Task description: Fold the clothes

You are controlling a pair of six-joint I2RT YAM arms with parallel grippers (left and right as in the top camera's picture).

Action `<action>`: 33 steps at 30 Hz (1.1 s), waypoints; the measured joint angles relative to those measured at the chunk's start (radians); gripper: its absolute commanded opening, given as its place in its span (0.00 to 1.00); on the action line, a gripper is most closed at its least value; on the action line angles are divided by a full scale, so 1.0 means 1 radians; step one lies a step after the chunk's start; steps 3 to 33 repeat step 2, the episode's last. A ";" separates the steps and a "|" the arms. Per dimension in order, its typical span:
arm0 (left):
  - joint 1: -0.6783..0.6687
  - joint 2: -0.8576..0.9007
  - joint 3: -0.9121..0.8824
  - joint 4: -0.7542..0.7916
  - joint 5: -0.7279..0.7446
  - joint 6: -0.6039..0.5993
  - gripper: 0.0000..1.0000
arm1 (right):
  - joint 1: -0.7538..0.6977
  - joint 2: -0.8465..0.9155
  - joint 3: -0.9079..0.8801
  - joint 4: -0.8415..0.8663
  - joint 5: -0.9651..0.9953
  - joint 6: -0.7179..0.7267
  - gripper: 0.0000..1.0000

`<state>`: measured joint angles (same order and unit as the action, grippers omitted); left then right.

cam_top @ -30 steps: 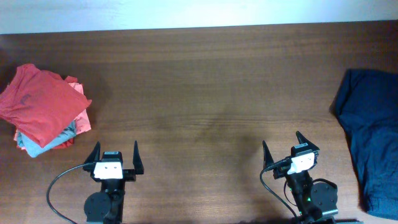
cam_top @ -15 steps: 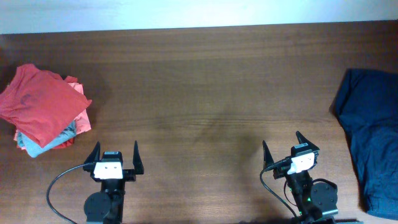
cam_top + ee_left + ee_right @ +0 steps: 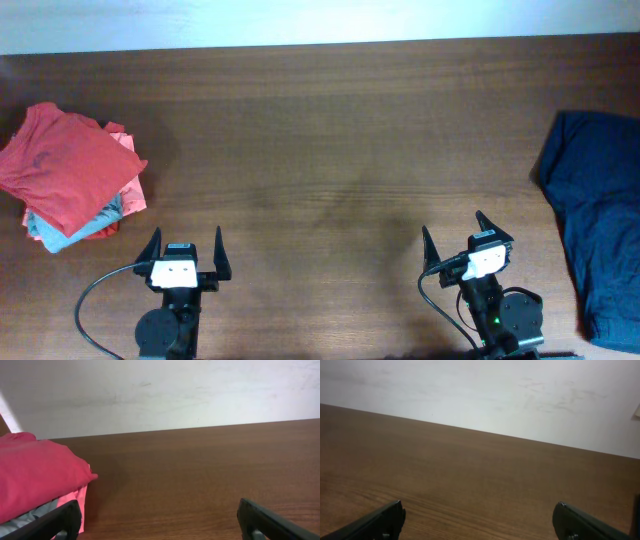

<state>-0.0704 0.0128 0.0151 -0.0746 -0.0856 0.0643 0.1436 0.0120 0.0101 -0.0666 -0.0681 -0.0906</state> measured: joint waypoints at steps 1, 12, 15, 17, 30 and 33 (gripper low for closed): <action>0.000 0.000 0.000 0.000 0.000 0.000 0.99 | 0.000 0.000 0.000 0.000 0.000 0.000 0.99; 0.000 0.000 0.000 0.000 0.000 0.000 0.99 | 0.000 0.000 0.000 0.000 0.000 0.000 0.99; 0.000 0.000 0.000 0.000 0.000 0.000 0.99 | 0.000 0.000 0.000 0.000 0.000 0.000 0.99; 0.000 0.000 0.000 0.000 0.000 0.000 0.99 | 0.000 0.000 0.000 0.000 0.000 0.000 0.99; 0.000 0.000 0.000 0.000 0.000 0.000 0.99 | 0.000 0.000 0.000 0.000 0.000 0.000 0.99; 0.000 0.000 0.000 0.000 0.000 0.000 0.99 | 0.000 0.000 0.000 0.000 0.000 0.000 0.99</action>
